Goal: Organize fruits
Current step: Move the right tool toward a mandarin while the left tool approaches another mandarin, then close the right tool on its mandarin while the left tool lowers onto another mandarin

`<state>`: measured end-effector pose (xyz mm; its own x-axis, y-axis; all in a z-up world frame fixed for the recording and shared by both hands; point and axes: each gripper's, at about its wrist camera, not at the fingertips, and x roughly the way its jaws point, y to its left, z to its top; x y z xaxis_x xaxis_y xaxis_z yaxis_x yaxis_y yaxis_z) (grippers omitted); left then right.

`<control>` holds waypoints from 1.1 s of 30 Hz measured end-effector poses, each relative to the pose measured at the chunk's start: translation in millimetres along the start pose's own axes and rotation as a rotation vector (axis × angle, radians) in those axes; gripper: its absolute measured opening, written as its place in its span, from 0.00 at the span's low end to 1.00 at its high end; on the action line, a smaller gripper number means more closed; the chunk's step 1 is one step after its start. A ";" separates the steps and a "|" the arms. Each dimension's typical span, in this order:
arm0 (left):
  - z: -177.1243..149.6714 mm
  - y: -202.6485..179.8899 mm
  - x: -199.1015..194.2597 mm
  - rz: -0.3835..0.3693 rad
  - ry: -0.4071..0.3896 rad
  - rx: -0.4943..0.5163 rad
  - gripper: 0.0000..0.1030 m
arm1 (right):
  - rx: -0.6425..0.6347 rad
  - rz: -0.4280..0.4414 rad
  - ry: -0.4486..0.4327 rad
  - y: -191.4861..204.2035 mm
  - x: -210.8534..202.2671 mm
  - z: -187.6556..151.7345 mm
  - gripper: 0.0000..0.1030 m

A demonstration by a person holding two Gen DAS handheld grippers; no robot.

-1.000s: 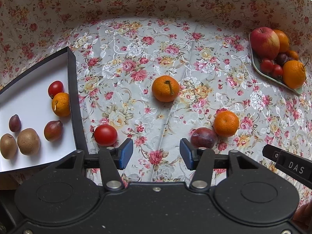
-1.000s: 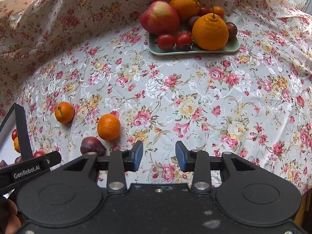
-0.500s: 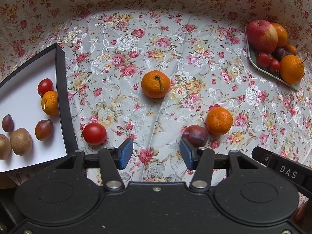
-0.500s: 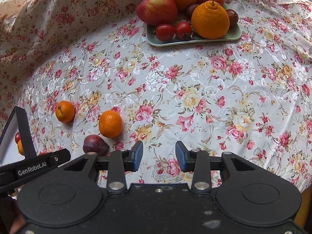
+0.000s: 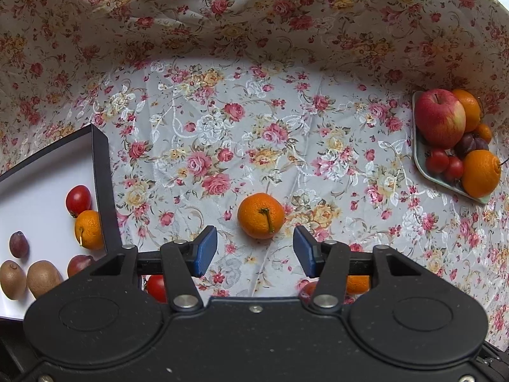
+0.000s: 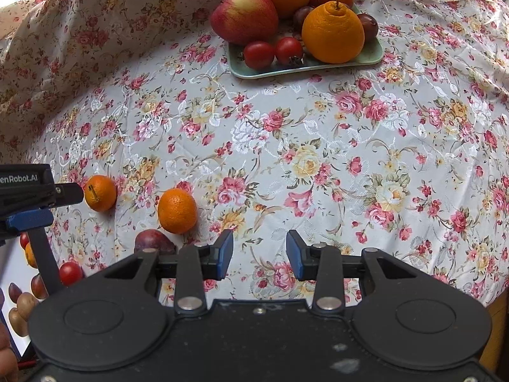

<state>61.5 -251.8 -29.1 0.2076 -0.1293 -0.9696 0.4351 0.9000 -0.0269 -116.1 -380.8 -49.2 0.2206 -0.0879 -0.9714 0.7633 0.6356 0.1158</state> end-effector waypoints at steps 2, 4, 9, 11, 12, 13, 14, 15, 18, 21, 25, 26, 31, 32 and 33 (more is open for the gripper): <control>1.4 0.4 5.8 -0.011 0.019 0.005 0.57 | -0.010 -0.002 -0.005 3.8 1.0 0.2 0.38; 3.4 0.7 7.8 -0.010 0.024 0.006 0.57 | -0.014 0.002 -0.007 6.8 2.6 1.5 0.38; 9.6 3.1 5.7 -0.024 0.010 0.008 0.57 | -0.001 0.011 -0.020 14.0 7.1 8.5 0.38; 11.3 4.1 6.7 -0.007 0.002 0.014 0.57 | -0.004 0.013 -0.030 18.0 8.5 12.1 0.38; 12.3 4.7 7.7 0.000 0.000 0.018 0.57 | -0.004 0.014 -0.036 20.1 9.2 14.0 0.38; 13.3 5.4 8.9 0.004 0.000 0.021 0.57 | -0.004 0.018 -0.039 22.4 9.8 16.3 0.38; 14.6 6.4 10.3 0.004 0.002 0.021 0.57 | -0.004 0.024 -0.040 24.5 10.3 18.8 0.38; 15.7 7.6 11.4 0.000 0.005 0.019 0.57 | -0.004 0.033 -0.042 27.1 10.6 20.7 0.38; 19.2 11.0 15.3 -0.006 0.011 0.012 0.57 | -0.018 0.052 -0.045 36.6 12.3 24.2 0.38; 22.8 14.7 19.4 -0.003 0.020 0.007 0.57 | -0.037 0.051 -0.042 45.7 17.8 26.8 0.38; 28.1 22.5 24.9 -0.007 0.041 -0.012 0.57 | -0.052 0.051 -0.022 55.5 26.3 28.3 0.38; 29.4 24.6 26.0 -0.009 0.046 -0.018 0.57 | -0.060 0.050 -0.018 58.4 28.4 28.0 0.38; 34.1 33.5 29.0 -0.013 0.058 -0.039 0.57 | -0.081 0.043 0.002 67.2 39.0 27.8 0.38; 34.5 34.7 29.2 -0.014 0.060 -0.042 0.57 | -0.083 0.044 0.004 68.4 40.2 27.5 0.38; 34.7 35.6 29.2 -0.014 0.062 -0.044 0.57 | -0.086 0.044 0.005 70.3 41.6 27.5 0.38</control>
<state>113.5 -238.0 -50.0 0.1468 -0.1176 -0.9821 0.3984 0.9159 -0.0501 -36.5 -360.9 -75.8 0.2499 -0.0548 -0.9667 0.6977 0.7024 0.1406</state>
